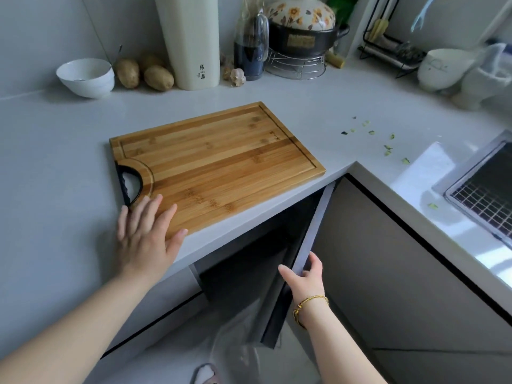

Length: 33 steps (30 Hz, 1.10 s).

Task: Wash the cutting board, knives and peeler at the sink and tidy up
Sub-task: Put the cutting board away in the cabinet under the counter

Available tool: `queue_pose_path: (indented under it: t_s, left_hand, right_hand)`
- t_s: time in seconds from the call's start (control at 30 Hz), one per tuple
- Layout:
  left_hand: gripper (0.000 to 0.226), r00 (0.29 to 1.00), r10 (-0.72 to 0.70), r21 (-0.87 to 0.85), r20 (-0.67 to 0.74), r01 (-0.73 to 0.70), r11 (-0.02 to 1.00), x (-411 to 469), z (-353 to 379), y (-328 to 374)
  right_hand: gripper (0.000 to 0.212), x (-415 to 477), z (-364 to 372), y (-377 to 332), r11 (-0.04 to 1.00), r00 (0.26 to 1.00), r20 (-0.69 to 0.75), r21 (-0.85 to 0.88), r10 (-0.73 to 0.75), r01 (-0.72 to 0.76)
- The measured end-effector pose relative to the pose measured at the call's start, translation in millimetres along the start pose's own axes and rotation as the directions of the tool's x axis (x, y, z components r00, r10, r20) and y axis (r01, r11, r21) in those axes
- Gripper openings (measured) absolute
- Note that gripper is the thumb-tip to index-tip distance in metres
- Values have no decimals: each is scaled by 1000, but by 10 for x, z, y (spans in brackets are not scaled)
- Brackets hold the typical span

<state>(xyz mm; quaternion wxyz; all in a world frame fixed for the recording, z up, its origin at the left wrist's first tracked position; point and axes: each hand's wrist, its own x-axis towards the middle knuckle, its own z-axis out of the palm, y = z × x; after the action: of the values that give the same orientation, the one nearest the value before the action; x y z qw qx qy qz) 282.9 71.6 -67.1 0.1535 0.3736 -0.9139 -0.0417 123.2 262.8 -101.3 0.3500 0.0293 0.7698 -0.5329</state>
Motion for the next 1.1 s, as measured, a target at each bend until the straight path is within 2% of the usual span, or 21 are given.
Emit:
queue_pose_path:
  t_s: [0.07,0.13,0.17,0.23,0.3,0.33,0.4,0.47,0.57,0.6,0.63,0.7,0.73,0.8,0.87,1.03,1.1]
  left_hand:
    - [80,994,101,10,42,-102,995,32,-33,137]
    - [75,978,191,7,89,-192,981,152,-16,355]
    - [70,971,217,-6,97,-218,976,233,-9,492]
    - [60,970,211,-48,124,-207,977,402,19,749]
    - [59,952,202,-31,228,-200,979,519,97,901]
    - [61,949,194,13,247,-203,979,543,142,936]
    - [62,958,192,67,212,-210,975,543,189,949]
    - [61,961,178,89,213,-201,976,547,199,950]
    - [55,962,172,105,212,-198,975,546,243,924]
    - [52,961,191,105,202,-215,971,550,265,915]
    - [50,961,208,100,182,-228,969,553,274,913]
    - [52,959,200,101,202,-223,970,551,275,910]
    - [54,959,191,112,212,-218,970,552,269,917]
    - [55,959,194,128,208,-223,966,542,279,929]
    - [54,956,199,129,215,-229,965,540,295,936]
    - [62,950,182,186,254,-232,955,540,265,980]
    - [65,947,164,187,276,-221,957,529,269,1003]
  right_hand:
    - [63,-45,-180,100,972,989,-107,-223,-105,79]
    - [51,-128,-344,154,866,959,-181,-489,-217,103]
    - [49,-154,-434,187,753,920,-215,-648,-327,116]
    - [58,-96,-639,294,492,830,-187,-863,-526,117]
    - [69,-63,-814,312,280,801,-135,-959,-584,43]
    - [71,-58,-866,302,240,809,-134,-971,-573,9]
    - [75,-38,-950,247,234,847,-171,-971,-504,-57]
    - [77,57,-1041,422,323,854,-228,-944,-468,-75]
    - [88,193,-1210,572,294,814,-163,-956,-558,9]
    - [89,262,-1275,597,268,767,-157,-963,-622,20]
    - [91,338,-1349,620,275,745,-169,-961,-645,21]
    - [98,427,-1529,614,221,693,-130,-974,-710,43]
    - [96,463,-1618,628,178,668,-105,-983,-736,42]
    - [77,556,-1803,618,126,651,-73,-991,-755,36]
    - [68,634,-1952,576,151,656,-84,-987,-750,47]
    - [67,802,-2255,578,117,676,1,-985,-737,129]
    - [74,854,-2358,596,74,653,50,-984,-756,161]
